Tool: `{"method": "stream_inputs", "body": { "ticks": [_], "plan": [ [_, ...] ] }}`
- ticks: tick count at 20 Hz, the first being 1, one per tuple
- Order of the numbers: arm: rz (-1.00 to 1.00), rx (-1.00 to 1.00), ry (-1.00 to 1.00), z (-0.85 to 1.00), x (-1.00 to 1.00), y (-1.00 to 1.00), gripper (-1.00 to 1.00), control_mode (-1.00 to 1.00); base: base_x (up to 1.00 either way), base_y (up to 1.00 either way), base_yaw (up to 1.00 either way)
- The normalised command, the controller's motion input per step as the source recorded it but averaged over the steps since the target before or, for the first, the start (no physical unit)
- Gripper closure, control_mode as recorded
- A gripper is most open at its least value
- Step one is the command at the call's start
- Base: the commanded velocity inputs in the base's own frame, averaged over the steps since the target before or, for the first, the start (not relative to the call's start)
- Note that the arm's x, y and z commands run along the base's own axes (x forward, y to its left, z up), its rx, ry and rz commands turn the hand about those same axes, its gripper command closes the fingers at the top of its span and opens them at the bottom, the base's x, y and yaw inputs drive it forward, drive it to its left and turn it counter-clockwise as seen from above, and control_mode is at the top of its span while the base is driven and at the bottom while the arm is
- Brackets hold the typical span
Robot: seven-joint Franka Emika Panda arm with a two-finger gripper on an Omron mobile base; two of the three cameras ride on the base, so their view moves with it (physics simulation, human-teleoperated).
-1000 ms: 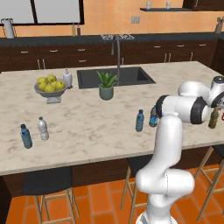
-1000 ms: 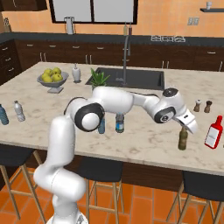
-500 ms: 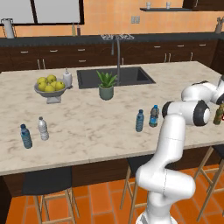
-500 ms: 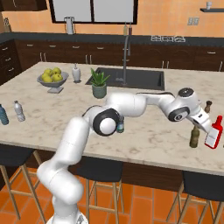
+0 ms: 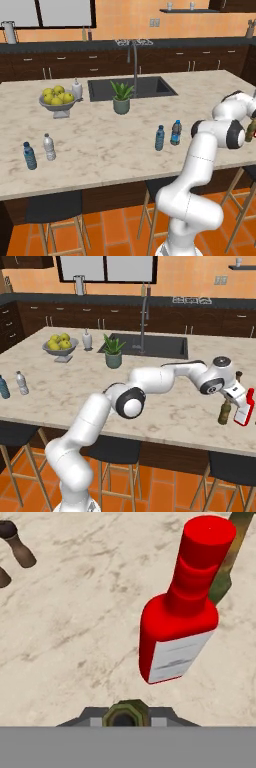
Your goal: Move the plastic bottles in the middle to the plastics group, and the glass bottles in the middle to the glass group.
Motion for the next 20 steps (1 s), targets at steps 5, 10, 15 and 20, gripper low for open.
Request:
{"method": "stream_inputs", "body": {
  "ticks": [5, 10, 15, 20],
  "plan": [
    [-0.08, -0.1, -0.18, -0.86, -0.12, 0.29, -1.0, -1.0, 0.0, 0.0, 0.0],
    [-0.1, -0.15, -0.11, -0.6, -0.05, 0.3, -1.0, -1.0, 0.0, 0.0, 0.0],
    [0.0, -0.01, -0.05, 0.23, 0.0, 0.0, -1.0, -1.0, 0.0, 0.0, 0.0],
    [0.0, 0.0, 0.0, 0.55, -0.22, 0.0, -1.0, -1.0, 0.0, 0.0, 0.0]
  ]
}}
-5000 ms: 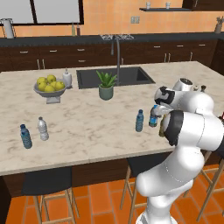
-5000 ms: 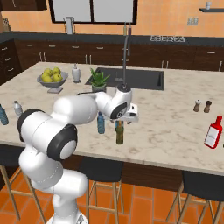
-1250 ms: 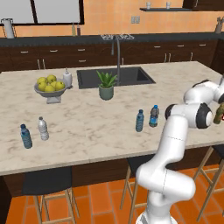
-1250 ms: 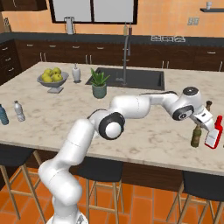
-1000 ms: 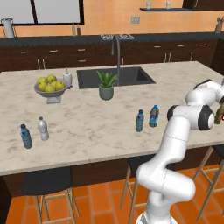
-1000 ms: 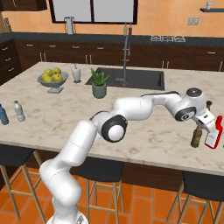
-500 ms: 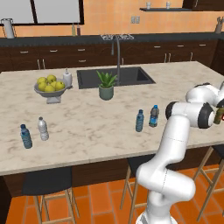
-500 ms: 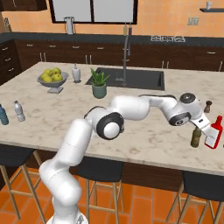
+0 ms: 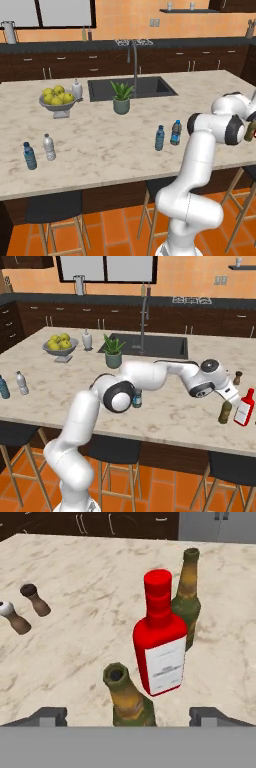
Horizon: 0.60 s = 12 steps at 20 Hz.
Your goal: Move the plastic bottles in the middle to the plastics group, and the glass bottles in the middle to the glass group.
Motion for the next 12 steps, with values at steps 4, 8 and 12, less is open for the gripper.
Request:
{"method": "stream_inputs", "body": {
  "ticks": [4, 8, 12],
  "plan": [
    [0.0, -0.1, 0.0, 0.57, -0.36, 0.09, -1.0, -1.0, 0.0, 0.0, 0.0],
    [0.0, -0.11, 0.04, 0.17, -0.63, 0.61, -1.0, -1.0, 0.0, 0.0, 0.0],
    [0.1, -0.04, 0.06, 0.05, -0.5, 1.0, -1.0, -1.0, 0.0, 0.0, 0.0]
  ]
}}
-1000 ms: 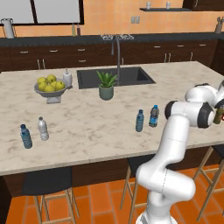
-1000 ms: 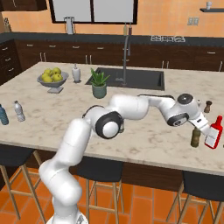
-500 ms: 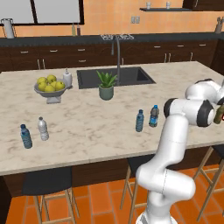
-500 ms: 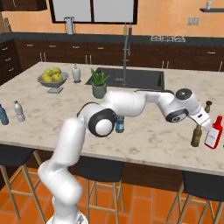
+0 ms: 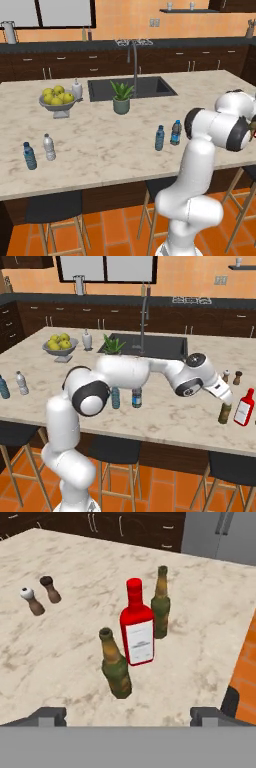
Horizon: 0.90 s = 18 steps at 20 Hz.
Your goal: Move the plastic bottles in the middle to the plastics group, and the glass bottles in the middle to the glass group.
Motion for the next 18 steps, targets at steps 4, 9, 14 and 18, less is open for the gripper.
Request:
{"method": "stream_inputs", "body": {
  "ticks": [4, 9, 14, 18],
  "plan": [
    [0.21, -0.01, 0.23, 0.28, -0.4, 1.0, -1.0, -1.0, 0.0, 0.0, 0.0],
    [0.12, -0.02, 0.38, 0.15, -0.24, 1.0, -1.0, -1.0, 0.0, 0.0, 0.0],
    [0.06, 0.0, 0.25, 0.06, -0.27, 1.0, -1.0, -1.0, 0.0, 0.0, 0.0],
    [0.2, 0.07, 0.04, -0.06, -0.66, 0.78, -1.0, -1.0, 0.0, 0.0, 0.0]
  ]
}}
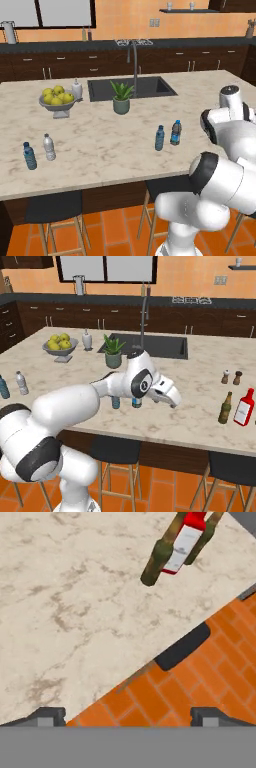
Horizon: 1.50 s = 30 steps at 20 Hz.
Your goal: Move the plastic bottles in the middle to the plastics group, and the glass bottles in the middle to the glass group.
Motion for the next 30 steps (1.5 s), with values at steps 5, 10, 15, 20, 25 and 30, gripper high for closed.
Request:
{"method": "stream_inputs", "body": {
  "ticks": [5, 10, 15, 20, 25, 30],
  "plan": [
    [0.21, 0.23, 0.06, 0.07, -0.42, 0.85, -1.0, -1.0, 0.0, 0.0, 0.0],
    [0.3, 0.15, -0.13, 0.08, -0.14, 0.96, -1.0, -1.0, 0.0, 0.0, 0.0],
    [0.11, 0.0, -0.29, 0.29, 0.33, 0.98, -1.0, -1.0, 0.0, 0.0, 0.0],
    [0.03, 0.0, -0.12, 0.2, 0.46, 0.85, -1.0, -1.0, 0.0, 0.0, 0.0],
    [0.0, 0.0, 0.0, 0.28, 0.29, 0.69, -1.0, -1.0, 0.0, 0.0, 0.0],
    [0.0, 0.0, 0.07, 0.11, 0.33, 0.22, -1.0, -1.0, 0.0, 0.0, 0.0]
  ]
}}
